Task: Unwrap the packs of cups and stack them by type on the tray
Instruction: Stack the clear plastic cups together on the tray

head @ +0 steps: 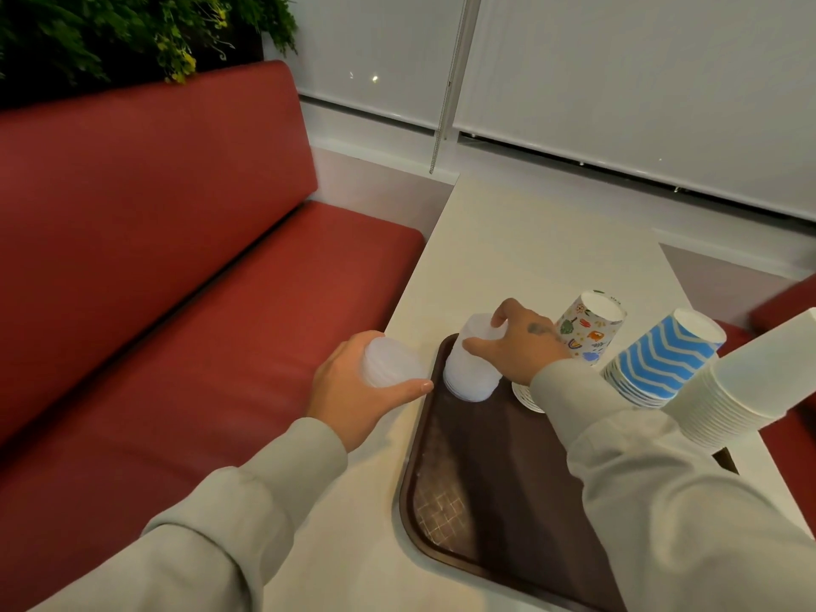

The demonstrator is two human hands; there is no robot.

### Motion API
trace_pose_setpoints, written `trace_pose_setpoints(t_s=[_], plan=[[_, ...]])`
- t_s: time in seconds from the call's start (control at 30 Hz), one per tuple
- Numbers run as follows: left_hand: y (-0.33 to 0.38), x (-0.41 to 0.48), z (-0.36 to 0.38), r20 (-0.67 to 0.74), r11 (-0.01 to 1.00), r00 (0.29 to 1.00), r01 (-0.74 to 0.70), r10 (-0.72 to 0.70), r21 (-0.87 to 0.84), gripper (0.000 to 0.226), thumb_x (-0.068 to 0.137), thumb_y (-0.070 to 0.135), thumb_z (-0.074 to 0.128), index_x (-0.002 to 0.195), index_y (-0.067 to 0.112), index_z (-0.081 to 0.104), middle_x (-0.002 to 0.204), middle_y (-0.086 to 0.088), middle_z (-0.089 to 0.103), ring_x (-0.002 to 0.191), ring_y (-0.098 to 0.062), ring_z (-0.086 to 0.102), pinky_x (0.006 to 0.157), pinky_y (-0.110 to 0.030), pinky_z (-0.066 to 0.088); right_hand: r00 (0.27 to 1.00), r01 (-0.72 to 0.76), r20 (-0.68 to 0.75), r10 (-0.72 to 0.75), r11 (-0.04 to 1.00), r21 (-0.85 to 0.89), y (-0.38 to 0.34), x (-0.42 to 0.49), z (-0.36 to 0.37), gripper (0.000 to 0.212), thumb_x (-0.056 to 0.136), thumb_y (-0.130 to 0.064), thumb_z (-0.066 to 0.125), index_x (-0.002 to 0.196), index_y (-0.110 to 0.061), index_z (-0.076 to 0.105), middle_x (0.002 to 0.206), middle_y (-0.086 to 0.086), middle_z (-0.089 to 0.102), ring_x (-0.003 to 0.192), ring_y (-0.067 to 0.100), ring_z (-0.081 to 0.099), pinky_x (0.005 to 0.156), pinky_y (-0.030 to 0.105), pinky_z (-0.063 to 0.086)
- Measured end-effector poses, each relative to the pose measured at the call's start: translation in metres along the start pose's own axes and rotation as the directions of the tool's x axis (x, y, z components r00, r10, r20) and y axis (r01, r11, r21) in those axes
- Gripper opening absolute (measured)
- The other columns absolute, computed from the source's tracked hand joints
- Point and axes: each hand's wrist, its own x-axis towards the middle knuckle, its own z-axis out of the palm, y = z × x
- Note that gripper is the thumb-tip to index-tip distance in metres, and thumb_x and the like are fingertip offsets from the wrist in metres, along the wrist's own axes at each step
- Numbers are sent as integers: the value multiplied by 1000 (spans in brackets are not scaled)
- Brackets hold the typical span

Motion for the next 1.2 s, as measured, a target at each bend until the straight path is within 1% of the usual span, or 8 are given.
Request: trace_pose_setpoints(t_s=[0.37, 0.47, 0.53, 0.63, 0.73, 0.9, 1.07, 1.2], plan=[[5, -1, 3, -5, 1000, 1000, -1, 1, 0, 78, 63, 53, 87, 128, 28, 54, 125, 8, 58, 108, -13, 50, 92, -30, 49, 996, 68, 63, -60, 989, -135, 1, -3, 11, 52, 88, -44, 68, 121, -12, 43, 122, 13, 48, 101, 29, 47, 81, 35, 39], [10, -3, 1, -2, 1000, 1000, -2, 2, -20, 79, 62, 52, 87, 129, 27, 54, 126, 9, 58, 112, -14, 52, 94, -32, 48, 986, 133, -93, -142, 986, -100, -4, -9, 9, 54, 86, -47, 69, 121, -12, 48, 129, 10, 45, 117, 31, 49, 91, 38, 44], [13, -4, 0, 5, 1000, 1000, -4, 4, -23, 81, 63, 53, 87, 132, 28, 53, 128, 11, 57, 114, -13, 51, 94, -30, 47, 952, 242, -203, -228, 969, 48, -16, -19, 3, 46, 86, -49, 68, 114, -16, 53, 126, 3, 49, 114, 24, 50, 91, 34, 43], [21, -6, 0, 12, 999, 1000, -17, 18, -52, 77, 62, 53, 87, 129, 30, 55, 122, 13, 60, 110, -11, 55, 84, -23, 45, 960, 270, 9, -281, 930, 250, -35, -36, -6, 47, 76, -64, 71, 105, -29, 56, 116, -10, 59, 107, 12, 57, 89, 32, 47], [29, -8, -2, 24, 998, 999, -22, 24, -67, 75, 65, 44, 88, 130, 29, 54, 120, 11, 60, 106, -13, 57, 82, -24, 47, 949, 227, 181, -257, 959, 170, -45, -49, -4, 51, 66, -69, 73, 98, -34, 55, 116, -12, 58, 107, 13, 58, 84, 31, 49], [37, -13, -9, 35, 997, 998, -58, 60, -54, 80, 65, 41, 88, 134, 30, 50, 122, 11, 56, 106, -13, 55, 82, -24, 47, 949, 251, 146, -280, 949, 189, -52, -62, -11, 42, 76, -57, 74, 98, -26, 58, 110, -6, 60, 102, 17, 57, 68, 22, 42], [34, -15, -12, 56, 995, 996, -58, 62, -76, 68, 62, 46, 90, 119, 39, 52, 115, 16, 60, 93, 1, 56, 66, -10, 42, 957, 200, 150, -248, 939, 279, -53, -64, -13, 40, 77, -56, 75, 101, -27, 61, 113, -7, 61, 109, 17, 57, 85, 31, 46], [33, -15, -12, 48, 995, 996, -71, 74, -74, 72, 62, 46, 90, 124, 32, 55, 113, 14, 60, 96, -5, 58, 74, -18, 50, 965, 174, 141, -224, 939, 297, -51, -60, -11, 42, 73, -58, 74, 101, -29, 60, 110, -4, 63, 104, 19, 60, 86, 34, 52]])
